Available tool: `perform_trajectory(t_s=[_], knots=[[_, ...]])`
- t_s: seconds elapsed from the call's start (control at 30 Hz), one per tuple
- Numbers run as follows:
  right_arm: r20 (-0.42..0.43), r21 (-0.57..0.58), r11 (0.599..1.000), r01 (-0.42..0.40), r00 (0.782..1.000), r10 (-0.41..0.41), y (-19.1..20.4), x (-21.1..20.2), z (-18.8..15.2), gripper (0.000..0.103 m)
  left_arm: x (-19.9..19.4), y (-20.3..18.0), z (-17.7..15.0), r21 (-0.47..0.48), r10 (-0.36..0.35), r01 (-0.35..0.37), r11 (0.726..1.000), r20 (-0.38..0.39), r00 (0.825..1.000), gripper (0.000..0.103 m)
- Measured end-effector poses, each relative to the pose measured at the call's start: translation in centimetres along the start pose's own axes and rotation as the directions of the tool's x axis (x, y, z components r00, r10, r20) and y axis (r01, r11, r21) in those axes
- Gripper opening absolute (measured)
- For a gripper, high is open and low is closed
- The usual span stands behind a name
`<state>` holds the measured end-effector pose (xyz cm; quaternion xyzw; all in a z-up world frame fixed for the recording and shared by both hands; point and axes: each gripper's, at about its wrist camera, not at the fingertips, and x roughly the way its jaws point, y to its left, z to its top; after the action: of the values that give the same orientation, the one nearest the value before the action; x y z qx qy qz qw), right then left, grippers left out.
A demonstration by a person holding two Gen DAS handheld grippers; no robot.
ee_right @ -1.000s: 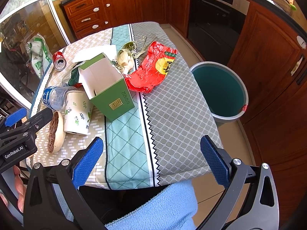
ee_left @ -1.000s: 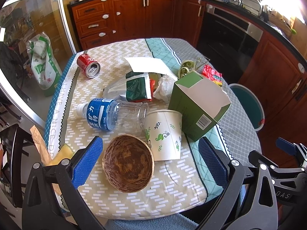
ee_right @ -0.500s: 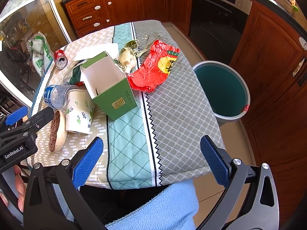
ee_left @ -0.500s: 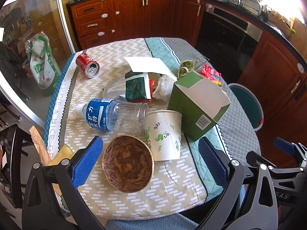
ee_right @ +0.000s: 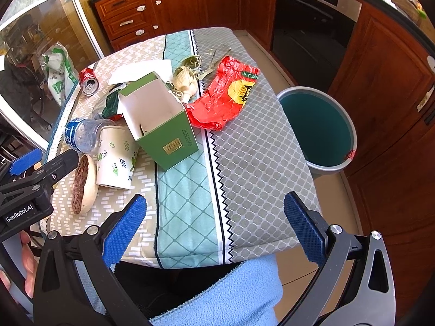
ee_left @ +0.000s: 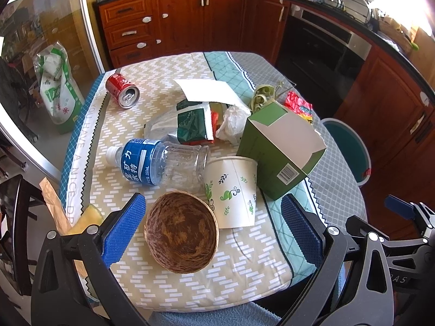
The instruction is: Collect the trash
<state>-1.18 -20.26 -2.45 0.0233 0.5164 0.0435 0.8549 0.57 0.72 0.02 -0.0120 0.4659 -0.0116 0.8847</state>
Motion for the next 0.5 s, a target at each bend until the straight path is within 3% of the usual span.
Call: perform_trajectory(t_s=[0.5], knots=[[-0.013,-0.018,1.000,0.001,1.000,-0.001,0.41,0.59,0.27,0.097,-0.01,0.93,0.49,0.005,-0.036,0.036,0.999,-0.004,0.999,0.099]])
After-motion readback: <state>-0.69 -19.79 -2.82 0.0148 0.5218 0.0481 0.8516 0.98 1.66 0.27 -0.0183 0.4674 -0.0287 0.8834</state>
